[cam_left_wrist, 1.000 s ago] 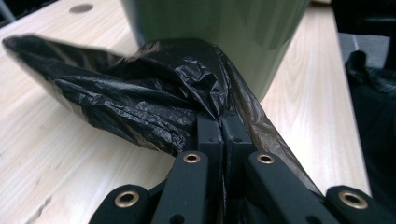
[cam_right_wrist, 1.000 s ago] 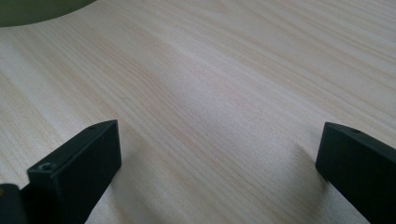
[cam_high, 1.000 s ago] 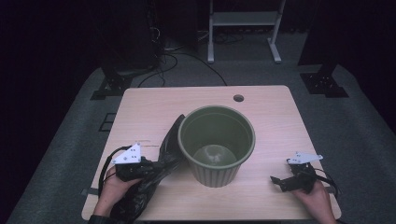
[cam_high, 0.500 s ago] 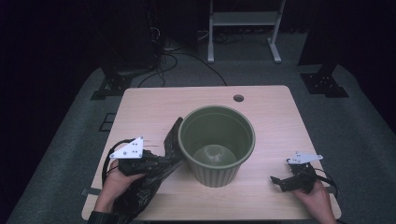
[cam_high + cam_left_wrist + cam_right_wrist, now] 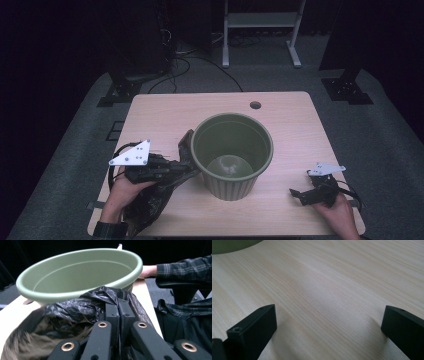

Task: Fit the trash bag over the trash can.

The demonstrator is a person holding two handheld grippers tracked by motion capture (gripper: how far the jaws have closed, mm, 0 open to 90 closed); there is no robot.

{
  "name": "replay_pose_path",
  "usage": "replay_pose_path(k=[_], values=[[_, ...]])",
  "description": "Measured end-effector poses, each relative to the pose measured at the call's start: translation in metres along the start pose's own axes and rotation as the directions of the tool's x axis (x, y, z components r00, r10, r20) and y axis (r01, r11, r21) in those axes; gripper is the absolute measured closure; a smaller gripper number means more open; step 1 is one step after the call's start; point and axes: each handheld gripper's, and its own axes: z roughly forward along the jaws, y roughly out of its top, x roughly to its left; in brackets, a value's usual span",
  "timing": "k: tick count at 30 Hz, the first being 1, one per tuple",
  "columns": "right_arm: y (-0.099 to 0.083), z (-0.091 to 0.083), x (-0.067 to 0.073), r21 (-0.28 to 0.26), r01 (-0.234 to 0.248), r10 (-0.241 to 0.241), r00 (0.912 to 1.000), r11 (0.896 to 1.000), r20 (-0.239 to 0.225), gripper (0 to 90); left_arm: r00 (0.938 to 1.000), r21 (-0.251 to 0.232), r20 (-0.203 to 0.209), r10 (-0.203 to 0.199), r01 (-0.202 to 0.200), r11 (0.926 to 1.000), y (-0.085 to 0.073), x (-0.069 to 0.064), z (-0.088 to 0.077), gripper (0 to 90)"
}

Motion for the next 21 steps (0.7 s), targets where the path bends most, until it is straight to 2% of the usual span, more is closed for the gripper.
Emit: replay_pose_path(k=[6,12,21], values=[[0.000,0.000,0.000,0.000,-0.001,0.001,1.0000,1.000,0.000,0.0,0.9997,-0.008,0.007,0.022,-0.022,0.9997,0.013,0.002,0.000,87.7],[0.000,0.000,0.000,0.000,-0.001,0.001,1.0000,1.000,0.000,0.0,0.9988,-0.039,0.012,0.047,-0.047,0.9982,0.029,0.006,-0.002,87.8],[0.000,0.000,0.000,0.000,-0.001,0.001,1.0000,1.000,0.000,0.0,0.9981,-0.090,0.029,0.055,-0.052,0.9945,0.050,0.018,0.004,87.8]])
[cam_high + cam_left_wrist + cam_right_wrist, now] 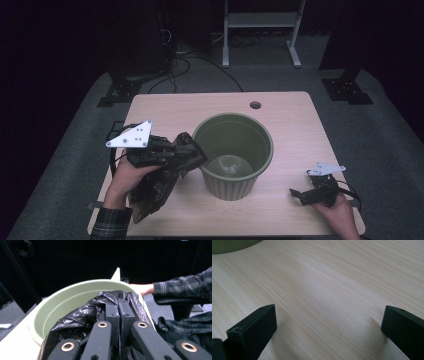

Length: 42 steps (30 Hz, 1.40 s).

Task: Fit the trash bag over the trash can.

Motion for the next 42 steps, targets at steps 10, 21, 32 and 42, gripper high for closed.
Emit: replay_pose_path(k=[10,21,32,42], values=[[0.000,0.000,0.000,0.000,0.000,0.000,1.0000,1.000,0.000,0.0,0.9991,-0.038,0.040,0.012,-0.010,0.9992,0.021,0.012,0.017,87.8],[0.000,0.000,0.000,0.000,0.000,0.000,1.0000,1.000,0.000,0.0,0.9962,-0.076,0.083,0.027,-0.021,0.9969,0.044,0.028,0.036,87.8],[0.000,0.000,0.000,0.000,0.000,0.000,1.0000,1.000,0.000,0.0,0.9894,-0.093,0.139,0.042,-0.029,0.9952,0.068,0.041,0.063,87.8],[0.000,0.000,-0.001,0.001,0.001,-0.001,1.0000,1.000,-0.001,0.0,0.9816,-0.103,0.183,0.056,-0.037,0.9940,0.085,0.047,0.087,87.8]])
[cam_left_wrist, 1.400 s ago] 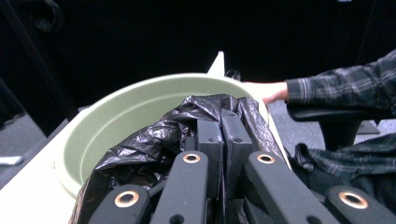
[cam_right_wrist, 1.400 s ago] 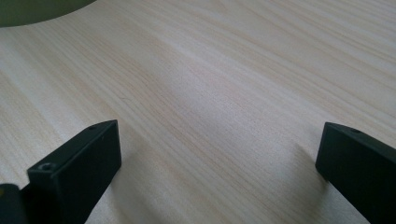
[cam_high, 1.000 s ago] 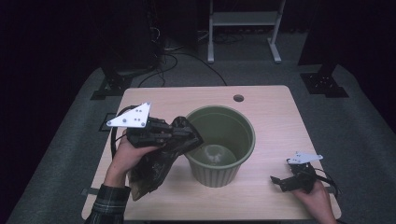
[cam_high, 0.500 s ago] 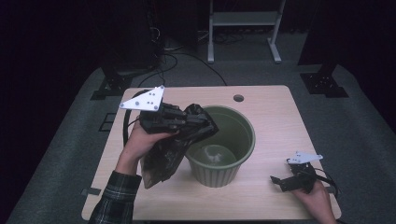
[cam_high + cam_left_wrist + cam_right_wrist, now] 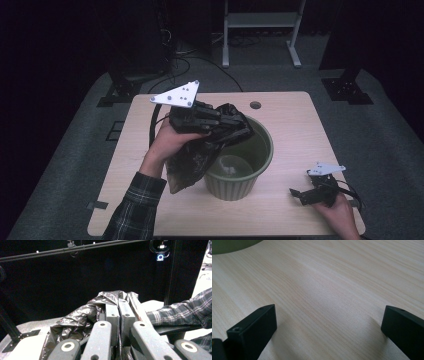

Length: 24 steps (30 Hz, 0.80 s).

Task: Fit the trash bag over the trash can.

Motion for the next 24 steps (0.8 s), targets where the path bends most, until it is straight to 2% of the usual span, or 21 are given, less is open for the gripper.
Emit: replay_pose_path(k=[9,11,16,24], values=[[0.000,0.000,0.000,0.000,0.000,0.000,1.0000,1.000,0.000,0.0,0.9991,-0.033,0.041,-0.006,0.007,0.9994,0.012,0.008,0.016,87.8],[0.000,0.000,0.000,0.000,-0.001,0.001,1.0000,1.000,0.000,0.0,0.9989,-0.017,0.046,-0.002,0.003,0.9998,0.012,0.009,0.020,87.8],[0.000,0.000,0.000,0.000,-0.001,0.001,1.0000,1.000,0.000,0.0,0.9988,0.004,0.045,-0.018,0.018,0.9998,0.007,0.010,0.022,87.7],[0.000,0.000,0.000,0.000,0.000,0.000,1.0000,1.000,0.000,0.0,0.9962,0.034,0.007,-0.087,0.087,0.9956,-0.016,0.011,0.009,84.9]])
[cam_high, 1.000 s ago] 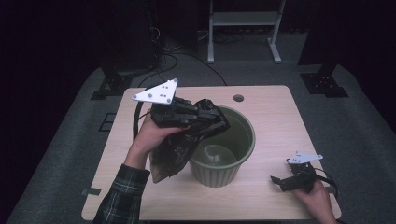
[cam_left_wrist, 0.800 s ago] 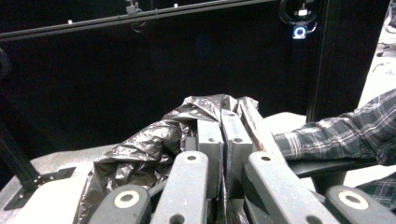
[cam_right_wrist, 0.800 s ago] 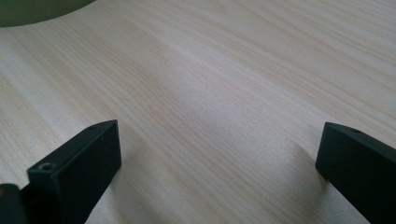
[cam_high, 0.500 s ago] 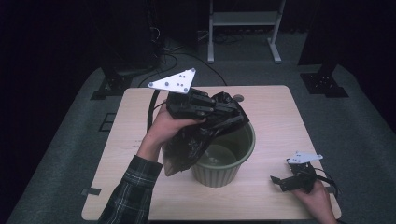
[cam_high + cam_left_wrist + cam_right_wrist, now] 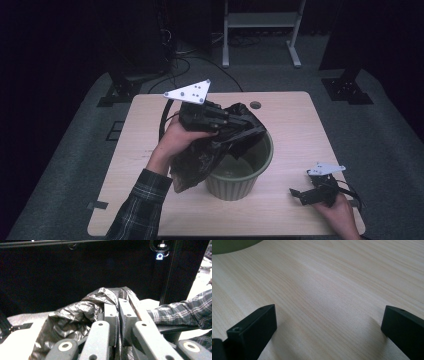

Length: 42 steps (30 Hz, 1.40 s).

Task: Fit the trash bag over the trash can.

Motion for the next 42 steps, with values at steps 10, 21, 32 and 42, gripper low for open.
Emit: replay_pose_path(k=[10,21,32,42], values=[[0.000,0.000,0.000,0.000,0.000,0.000,1.0000,1.000,0.000,0.0,0.9945,0.028,-0.062,-0.085,0.087,0.9958,-0.033,0.007,-0.021,84.4],[0.000,0.000,0.000,0.000,0.000,0.000,1.0000,1.000,0.000,0.0,0.9799,0.107,-0.121,-0.159,0.172,0.9793,-0.055,0.010,-0.034,67.2],[0.000,0.000,0.000,0.000,0.000,0.000,1.0000,1.000,0.000,0.0,0.9690,0.100,-0.196,-0.151,0.173,0.9799,-0.053,0.006,-0.041,31.9],[0.000,0.000,0.000,0.000,0.000,0.000,1.0000,1.000,0.001,0.0,0.9466,0.052,-0.298,-0.122,0.144,0.9882,-0.043,-0.011,-0.075,14.4]])
